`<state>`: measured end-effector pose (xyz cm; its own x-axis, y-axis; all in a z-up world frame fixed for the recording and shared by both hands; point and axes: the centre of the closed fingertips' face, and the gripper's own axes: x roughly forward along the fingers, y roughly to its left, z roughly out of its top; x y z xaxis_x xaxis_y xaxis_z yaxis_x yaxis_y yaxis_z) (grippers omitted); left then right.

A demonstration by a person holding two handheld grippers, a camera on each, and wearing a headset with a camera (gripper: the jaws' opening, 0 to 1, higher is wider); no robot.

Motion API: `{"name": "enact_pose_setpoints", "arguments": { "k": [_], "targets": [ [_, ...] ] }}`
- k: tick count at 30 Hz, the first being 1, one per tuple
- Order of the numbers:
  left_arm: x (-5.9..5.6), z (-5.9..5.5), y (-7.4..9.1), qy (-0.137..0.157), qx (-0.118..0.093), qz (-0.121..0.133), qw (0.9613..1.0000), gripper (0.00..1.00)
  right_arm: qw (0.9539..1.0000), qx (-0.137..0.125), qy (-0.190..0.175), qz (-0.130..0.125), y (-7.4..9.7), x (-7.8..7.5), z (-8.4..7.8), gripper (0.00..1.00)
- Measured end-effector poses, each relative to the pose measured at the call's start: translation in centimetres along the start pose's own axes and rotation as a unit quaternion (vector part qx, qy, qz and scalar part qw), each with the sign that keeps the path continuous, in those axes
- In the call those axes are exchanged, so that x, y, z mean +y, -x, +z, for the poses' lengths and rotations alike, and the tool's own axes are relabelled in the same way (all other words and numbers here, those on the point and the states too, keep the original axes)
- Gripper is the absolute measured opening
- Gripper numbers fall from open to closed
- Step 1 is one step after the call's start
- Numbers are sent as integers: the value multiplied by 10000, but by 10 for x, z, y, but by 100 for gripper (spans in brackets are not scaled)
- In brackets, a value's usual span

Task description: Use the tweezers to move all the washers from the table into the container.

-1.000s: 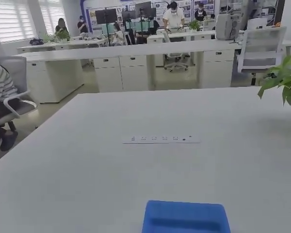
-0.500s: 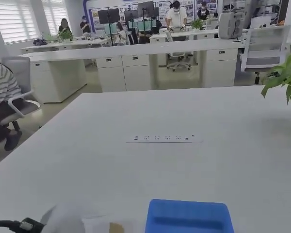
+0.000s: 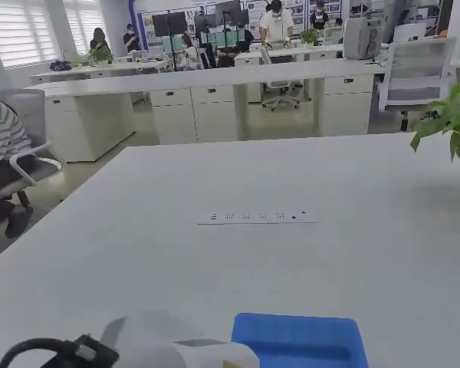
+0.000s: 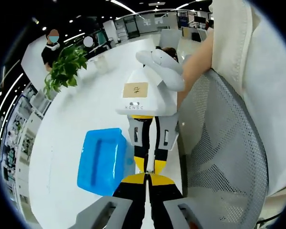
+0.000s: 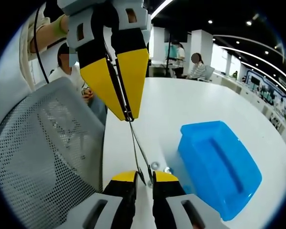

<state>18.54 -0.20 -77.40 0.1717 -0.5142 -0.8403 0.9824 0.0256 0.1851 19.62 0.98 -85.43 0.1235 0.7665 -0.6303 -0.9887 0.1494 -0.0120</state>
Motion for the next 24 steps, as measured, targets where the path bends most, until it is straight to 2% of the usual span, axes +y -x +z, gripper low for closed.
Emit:
{"name": "enact_pose_setpoints", "arguments": {
  "k": [5,9,11,12,17,24],
  "targets": [
    [5,1,0,103,-46,-158,9998,0,10000,-9,-60,29,-1,-1,-1,8],
    [12,0,-1,183,-2,-355,9992,0,9999,8,-139,69,-3,-1,-2,9],
    [14,1,-2,262,-15,-509,9984,0,9998,2,-167,63,-3,-2,-2,9],
    [11,2,-2,403,-39,-728,9965,0,9998,-8,-190,75,-3,-2,-2,9],
    [20,2,-4,402,38,-971,9945,0,9997,-44,-230,68,0,-2,-1,10],
    [21,6,-7,476,98,-1279,9906,0,9990,-227,-373,42,5,-5,6,10]
  ]
}}
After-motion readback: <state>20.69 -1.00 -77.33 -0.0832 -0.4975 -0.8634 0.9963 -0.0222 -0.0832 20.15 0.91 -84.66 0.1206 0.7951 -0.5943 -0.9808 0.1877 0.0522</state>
